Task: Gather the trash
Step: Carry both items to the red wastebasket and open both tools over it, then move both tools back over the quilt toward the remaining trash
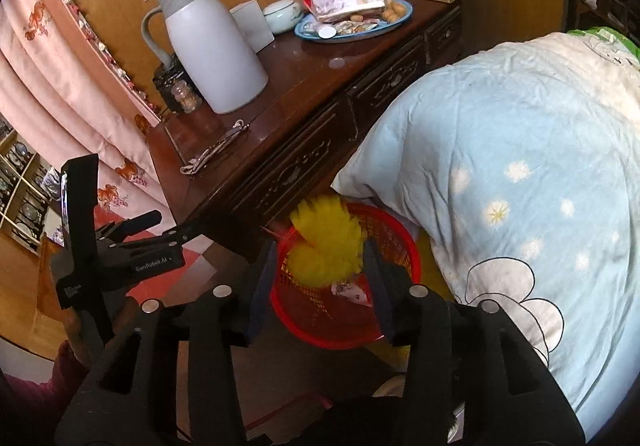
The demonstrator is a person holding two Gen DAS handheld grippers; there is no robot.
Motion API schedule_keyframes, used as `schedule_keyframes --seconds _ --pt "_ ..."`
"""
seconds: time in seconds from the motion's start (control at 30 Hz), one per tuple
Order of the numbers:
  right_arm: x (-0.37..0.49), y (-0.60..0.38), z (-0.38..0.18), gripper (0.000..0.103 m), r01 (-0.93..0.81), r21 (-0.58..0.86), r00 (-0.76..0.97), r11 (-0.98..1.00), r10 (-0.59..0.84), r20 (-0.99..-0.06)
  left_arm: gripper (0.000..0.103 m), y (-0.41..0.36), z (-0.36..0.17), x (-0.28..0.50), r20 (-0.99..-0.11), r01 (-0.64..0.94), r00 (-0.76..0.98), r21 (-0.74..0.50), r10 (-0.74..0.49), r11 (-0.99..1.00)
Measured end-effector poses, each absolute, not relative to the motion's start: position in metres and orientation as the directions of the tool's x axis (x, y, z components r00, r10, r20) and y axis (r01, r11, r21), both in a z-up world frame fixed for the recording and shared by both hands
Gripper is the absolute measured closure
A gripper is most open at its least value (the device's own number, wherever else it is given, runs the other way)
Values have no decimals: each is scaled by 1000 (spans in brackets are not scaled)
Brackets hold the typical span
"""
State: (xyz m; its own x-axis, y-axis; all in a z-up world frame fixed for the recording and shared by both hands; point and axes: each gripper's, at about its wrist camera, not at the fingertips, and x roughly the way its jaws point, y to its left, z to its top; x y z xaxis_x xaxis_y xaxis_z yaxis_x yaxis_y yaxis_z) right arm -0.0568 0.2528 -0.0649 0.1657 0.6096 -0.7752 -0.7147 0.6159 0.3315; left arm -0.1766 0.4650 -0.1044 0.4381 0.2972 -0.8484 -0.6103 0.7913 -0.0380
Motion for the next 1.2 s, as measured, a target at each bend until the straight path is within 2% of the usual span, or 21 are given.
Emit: schedule_keyframes --seconds 0.17,0.3,0.47,0.83,1.2 --pt "-56 254 -58 53 -724 331 165 606 617 -769 11 457 -97 -173 -841 -599 448 -32 302 800" --pt "-49 214 -28 53 -693 306 278 652 634 -722 11 441 -82 -167 -829 -564 469 -15 305 825" --pt "-39 132 -6 53 -577 267 442 772 570 -693 11 400 -57 -147 -802 -472 530 -10 275 881" --pt "-41 -64 6 48 -273 293 658 916 400 -638 11 245 -17 -86 -773 -160 624 18 115 987" --pt "-49 -200 -12 43 -60 312 746 948 250 -618 11 70 -8 -11 -762 179 640 16 -104 984"
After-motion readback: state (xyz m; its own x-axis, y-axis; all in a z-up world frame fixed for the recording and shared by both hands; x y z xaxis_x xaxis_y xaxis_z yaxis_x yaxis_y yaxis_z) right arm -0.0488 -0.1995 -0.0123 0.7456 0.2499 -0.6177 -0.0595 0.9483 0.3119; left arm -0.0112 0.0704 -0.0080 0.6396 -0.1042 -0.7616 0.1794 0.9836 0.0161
